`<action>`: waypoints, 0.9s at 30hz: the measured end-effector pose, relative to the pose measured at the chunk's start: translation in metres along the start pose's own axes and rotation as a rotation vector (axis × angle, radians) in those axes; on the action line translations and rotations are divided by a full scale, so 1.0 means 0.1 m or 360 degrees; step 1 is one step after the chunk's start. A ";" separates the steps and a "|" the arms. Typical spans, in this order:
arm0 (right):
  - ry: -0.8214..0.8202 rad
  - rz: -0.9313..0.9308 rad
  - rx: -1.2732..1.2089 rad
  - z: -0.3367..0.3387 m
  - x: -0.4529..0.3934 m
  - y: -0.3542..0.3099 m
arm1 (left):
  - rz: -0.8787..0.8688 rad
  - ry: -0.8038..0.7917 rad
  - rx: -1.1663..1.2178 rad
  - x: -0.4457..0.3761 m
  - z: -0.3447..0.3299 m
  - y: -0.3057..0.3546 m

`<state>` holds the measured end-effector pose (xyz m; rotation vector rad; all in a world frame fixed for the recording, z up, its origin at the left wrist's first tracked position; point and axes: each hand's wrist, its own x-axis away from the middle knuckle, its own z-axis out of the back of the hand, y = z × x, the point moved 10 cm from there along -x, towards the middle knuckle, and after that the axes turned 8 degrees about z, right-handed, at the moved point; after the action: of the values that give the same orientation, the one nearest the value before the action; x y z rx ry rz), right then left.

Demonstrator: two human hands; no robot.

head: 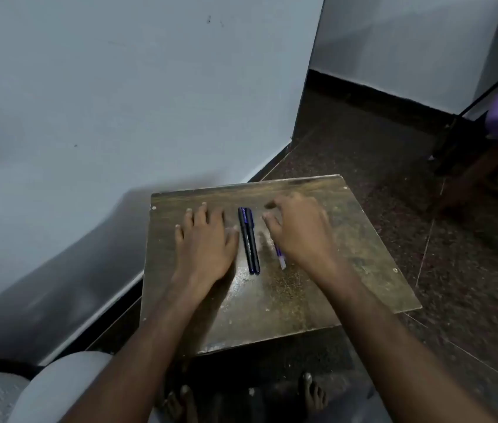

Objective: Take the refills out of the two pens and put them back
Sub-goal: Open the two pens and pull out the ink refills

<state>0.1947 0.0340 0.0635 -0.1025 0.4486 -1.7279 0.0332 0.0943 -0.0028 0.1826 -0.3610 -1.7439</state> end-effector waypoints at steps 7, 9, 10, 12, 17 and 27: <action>-0.0239 -0.0066 -0.0344 -0.37 -0.11 0.03 | 0.0005 0.0223 -0.0069 -0.10 0.05 0.26; -0.0240 -0.0045 -0.0298 -0.38 -0.07 0.04 | -0.0016 0.0203 -0.0056 -0.11 0.05 0.27; -0.0235 -0.0040 -0.0303 -0.38 -0.04 0.05 | -0.0030 0.0183 -0.0057 -0.12 0.06 0.26; -0.0235 -0.0024 -0.0281 -0.35 0.04 0.09 | -0.0064 0.0133 -0.0056 -0.14 0.05 0.26; -0.0286 0.0032 -0.0242 -0.36 0.14 0.13 | -0.0077 0.0094 0.0141 -0.15 0.07 0.20; -0.0274 -0.0005 -0.0172 -0.52 0.11 0.15 | -0.0080 -0.0016 0.0363 -0.28 0.04 0.13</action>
<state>0.1903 0.0341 0.0084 -0.3274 0.4139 -1.6812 0.0502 0.1198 0.0030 0.3499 -0.5671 -1.7511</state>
